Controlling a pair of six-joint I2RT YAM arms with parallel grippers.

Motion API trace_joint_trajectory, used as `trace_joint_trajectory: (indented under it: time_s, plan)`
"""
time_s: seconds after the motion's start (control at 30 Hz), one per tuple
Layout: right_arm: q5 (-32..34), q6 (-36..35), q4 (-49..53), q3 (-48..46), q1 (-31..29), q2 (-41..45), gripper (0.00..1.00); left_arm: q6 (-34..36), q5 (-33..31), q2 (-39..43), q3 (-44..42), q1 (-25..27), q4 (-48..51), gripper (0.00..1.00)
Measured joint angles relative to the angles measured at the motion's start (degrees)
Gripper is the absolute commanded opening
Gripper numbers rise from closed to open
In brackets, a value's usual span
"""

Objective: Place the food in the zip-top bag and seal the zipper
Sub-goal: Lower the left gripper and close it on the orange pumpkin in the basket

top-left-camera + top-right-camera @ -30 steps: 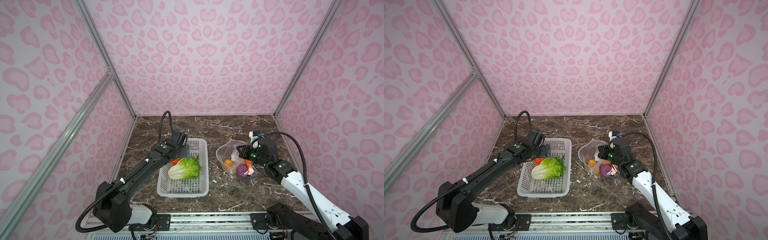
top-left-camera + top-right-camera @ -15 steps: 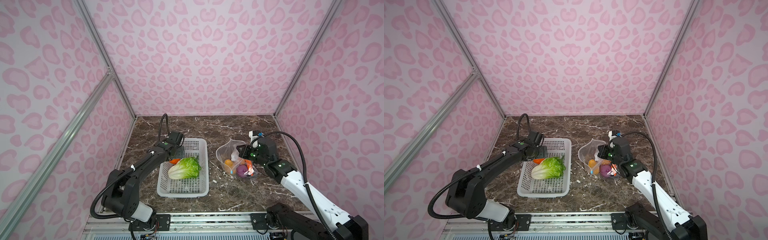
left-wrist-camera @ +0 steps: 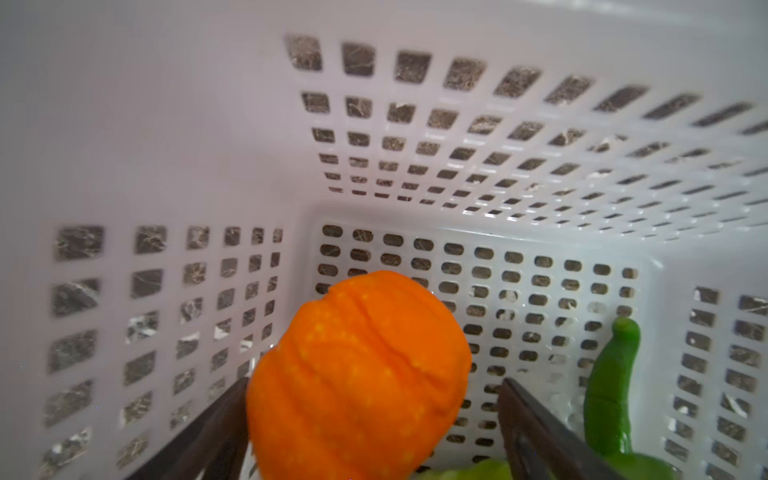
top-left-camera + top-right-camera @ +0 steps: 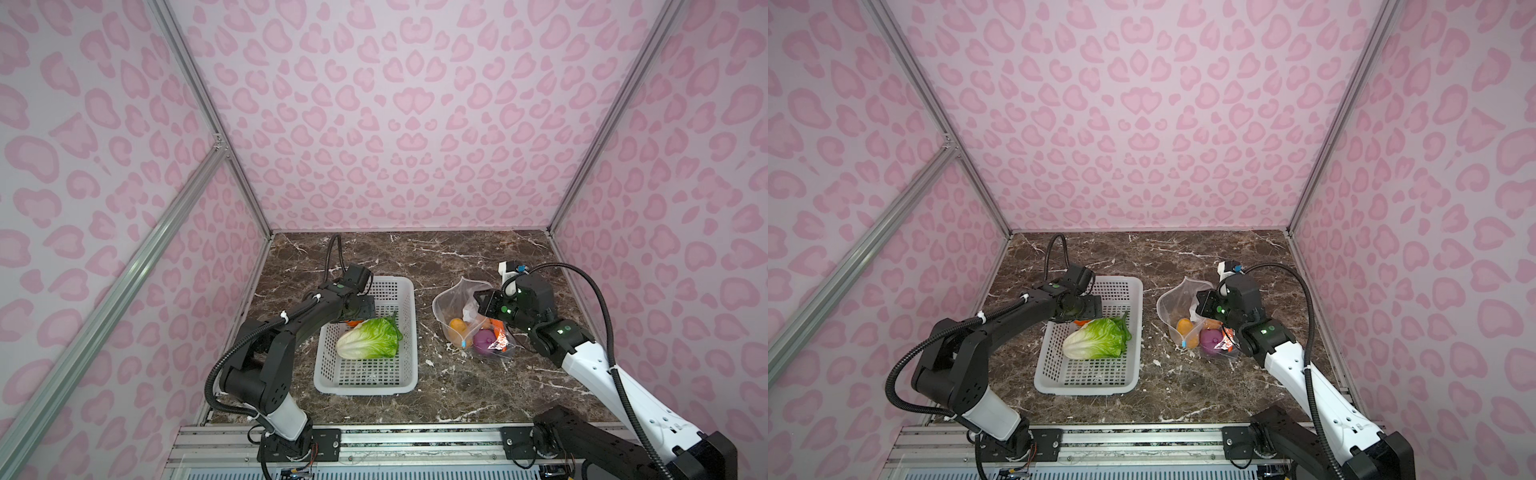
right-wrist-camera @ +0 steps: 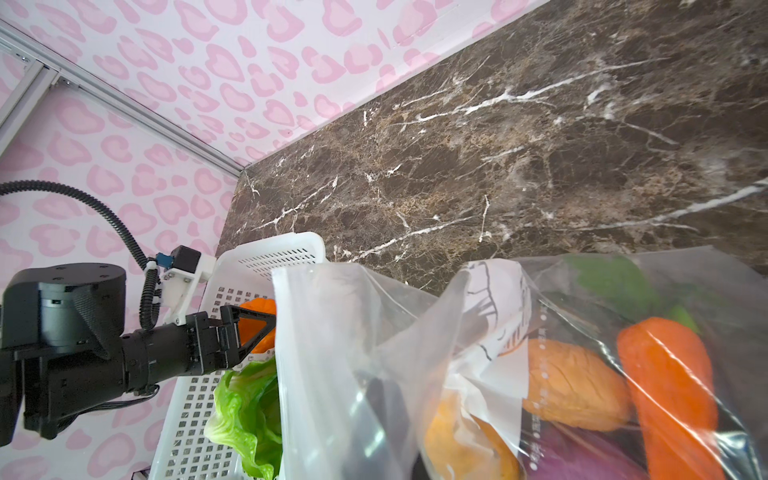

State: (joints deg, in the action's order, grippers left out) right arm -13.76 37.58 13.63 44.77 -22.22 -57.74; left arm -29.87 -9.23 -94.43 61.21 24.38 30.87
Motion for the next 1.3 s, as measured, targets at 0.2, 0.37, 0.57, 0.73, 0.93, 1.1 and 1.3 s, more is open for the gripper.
trace_joint_trajectory:
  time_s: [0.2,0.37,0.57,0.73,0.93,1.1,1.3]
  plan:
    - [0.22,-0.33,0.07,0.00,0.00,0.17,0.00,-0.55,1.36,-2.14,0.04,0.00,-1.20,0.93]
    - [0.44,-0.61,0.33,0.00,0.00,0.20,0.00,-0.55,1.57,-3.30,0.26,0.00,-1.49,0.91]
    - [0.68,-0.74,1.14,0.02,0.09,0.20,0.00,-0.46,0.72,-4.44,1.20,0.00,-2.34,0.94]
    - [0.85,-0.79,1.55,0.57,0.07,0.07,0.00,-0.09,-0.44,-5.29,2.12,-0.02,-2.86,0.95]
    - [0.92,-0.98,2.38,0.87,0.04,0.09,0.00,0.11,-0.22,-7.13,2.93,0.00,-3.96,0.90]
    - [1.68,-1.20,2.54,0.96,0.04,0.35,0.00,0.11,0.11,-7.13,2.93,0.00,-4.09,0.83]
    - [1.70,-1.20,2.51,0.96,0.04,0.09,0.00,0.42,0.50,-6.88,2.91,0.00,-4.15,0.70]
